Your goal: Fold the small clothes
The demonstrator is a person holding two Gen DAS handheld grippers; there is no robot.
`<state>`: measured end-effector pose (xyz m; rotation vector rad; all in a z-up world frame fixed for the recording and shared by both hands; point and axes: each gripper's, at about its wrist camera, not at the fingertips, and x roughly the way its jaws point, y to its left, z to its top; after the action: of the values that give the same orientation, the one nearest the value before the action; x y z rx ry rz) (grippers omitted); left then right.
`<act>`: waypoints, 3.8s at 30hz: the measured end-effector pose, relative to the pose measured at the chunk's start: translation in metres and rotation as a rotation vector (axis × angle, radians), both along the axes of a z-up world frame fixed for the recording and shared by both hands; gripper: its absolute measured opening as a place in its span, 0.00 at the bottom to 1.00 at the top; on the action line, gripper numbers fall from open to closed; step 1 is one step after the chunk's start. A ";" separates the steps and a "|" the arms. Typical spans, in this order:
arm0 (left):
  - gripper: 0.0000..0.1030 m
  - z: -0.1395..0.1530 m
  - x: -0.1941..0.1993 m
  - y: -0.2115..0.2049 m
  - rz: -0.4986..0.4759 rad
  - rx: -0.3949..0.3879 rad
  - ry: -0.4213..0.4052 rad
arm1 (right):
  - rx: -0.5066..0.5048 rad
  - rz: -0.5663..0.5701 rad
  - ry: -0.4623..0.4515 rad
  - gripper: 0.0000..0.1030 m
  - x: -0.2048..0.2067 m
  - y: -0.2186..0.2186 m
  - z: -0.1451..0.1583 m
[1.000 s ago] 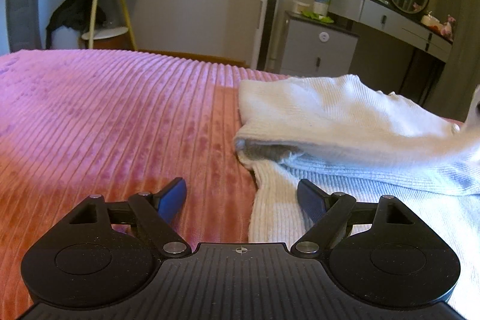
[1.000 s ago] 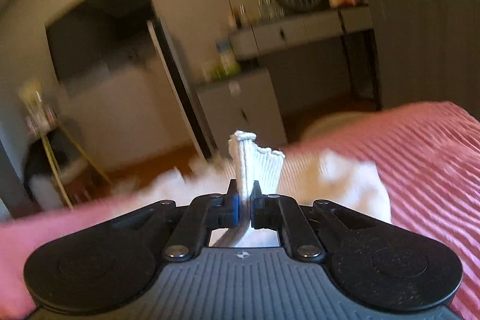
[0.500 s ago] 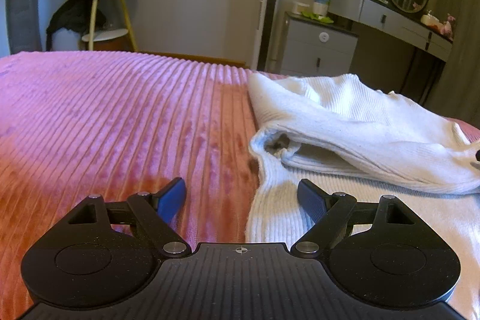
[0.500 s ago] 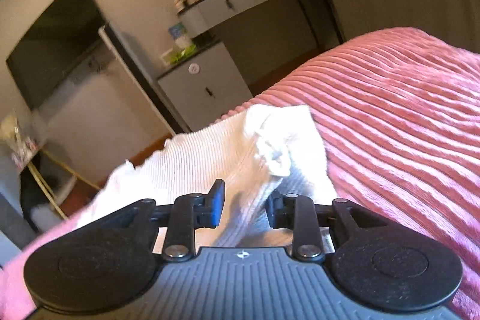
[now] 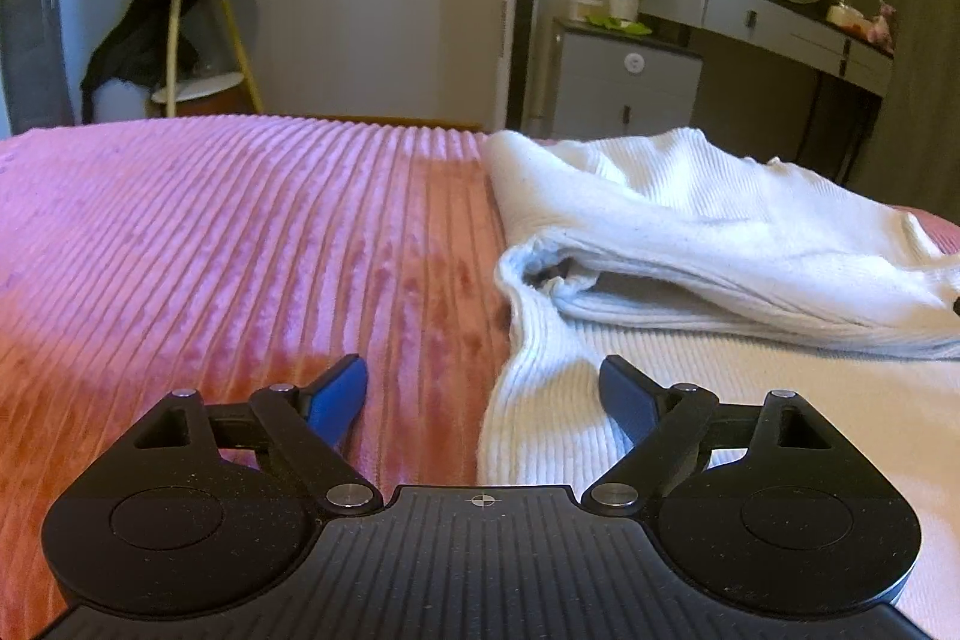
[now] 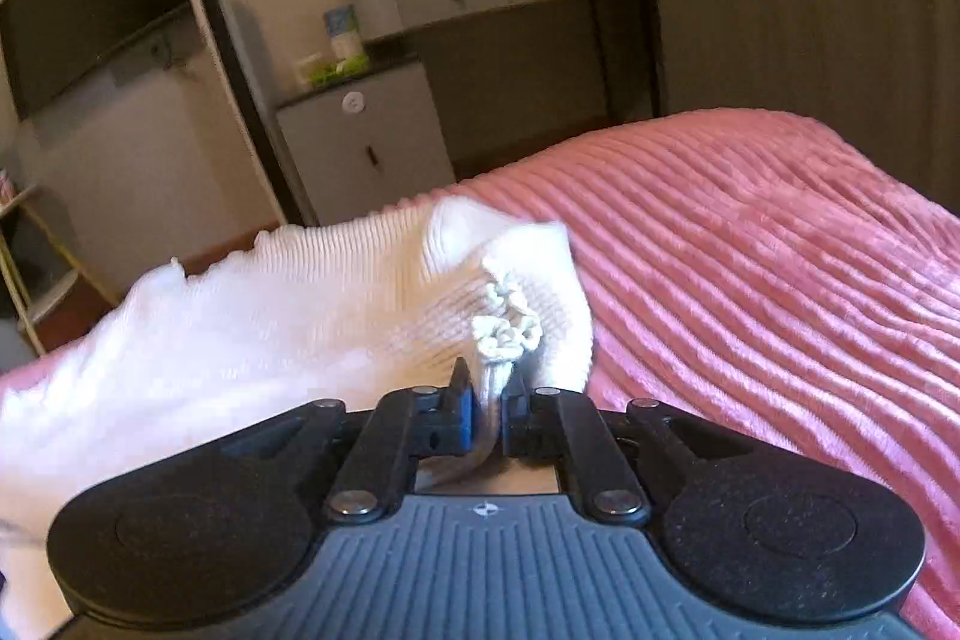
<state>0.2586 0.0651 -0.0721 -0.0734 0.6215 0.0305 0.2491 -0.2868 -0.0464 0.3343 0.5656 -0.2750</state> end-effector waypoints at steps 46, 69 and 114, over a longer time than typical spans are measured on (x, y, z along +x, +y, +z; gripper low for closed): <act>0.91 0.031 -0.141 0.022 -0.136 -0.099 0.278 | 0.118 0.061 0.204 0.48 -0.290 0.037 0.062; 0.51 0.012 -0.152 0.040 -0.056 -0.280 0.565 | 0.331 0.112 0.309 0.18 -0.302 0.009 0.028; 0.10 0.112 -0.105 0.069 -0.184 -0.608 0.251 | 0.534 0.039 -0.085 0.08 -0.245 0.000 0.100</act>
<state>0.1541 0.1339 0.0397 -0.6074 0.8694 -0.3338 0.0039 -0.2867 0.0538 0.8464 0.5557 -0.0660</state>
